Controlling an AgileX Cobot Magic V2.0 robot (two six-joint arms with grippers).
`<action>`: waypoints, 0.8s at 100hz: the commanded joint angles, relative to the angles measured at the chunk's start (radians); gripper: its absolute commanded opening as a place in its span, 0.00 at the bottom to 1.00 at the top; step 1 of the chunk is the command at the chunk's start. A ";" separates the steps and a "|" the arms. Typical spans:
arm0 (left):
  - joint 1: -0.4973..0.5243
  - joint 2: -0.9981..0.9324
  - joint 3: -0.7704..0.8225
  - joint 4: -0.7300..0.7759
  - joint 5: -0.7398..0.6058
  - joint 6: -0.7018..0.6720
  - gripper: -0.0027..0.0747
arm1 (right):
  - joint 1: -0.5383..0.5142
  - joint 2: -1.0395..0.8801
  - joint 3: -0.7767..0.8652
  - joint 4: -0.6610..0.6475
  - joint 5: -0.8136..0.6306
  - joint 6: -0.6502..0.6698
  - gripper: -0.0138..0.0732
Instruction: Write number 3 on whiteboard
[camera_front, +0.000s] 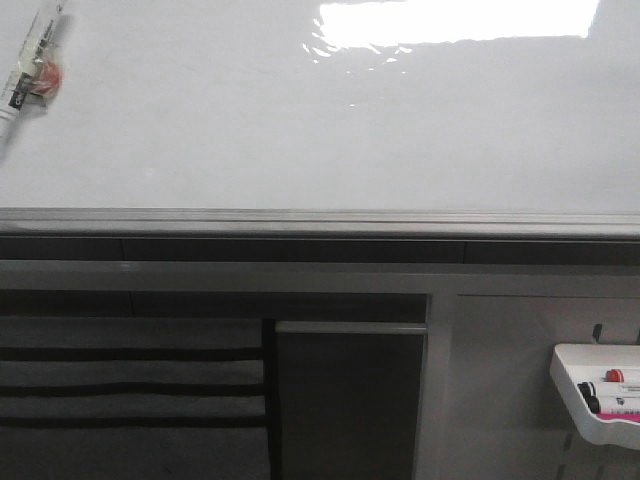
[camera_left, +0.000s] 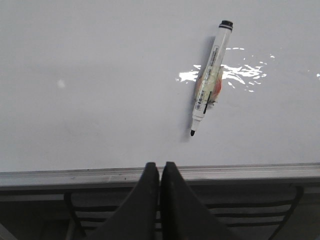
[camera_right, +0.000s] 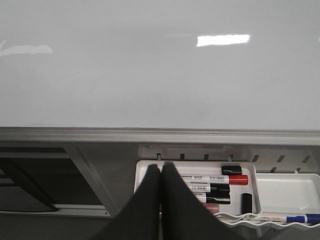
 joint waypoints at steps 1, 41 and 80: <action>0.003 0.026 -0.034 -0.006 -0.079 -0.003 0.01 | -0.006 0.012 -0.037 -0.006 -0.081 -0.012 0.08; 0.003 0.059 -0.034 -0.006 -0.078 -0.003 0.01 | -0.006 0.018 -0.037 -0.006 -0.122 -0.012 0.08; 0.003 0.059 -0.034 0.010 -0.095 -0.003 0.01 | -0.006 0.018 -0.037 -0.004 -0.116 -0.012 0.09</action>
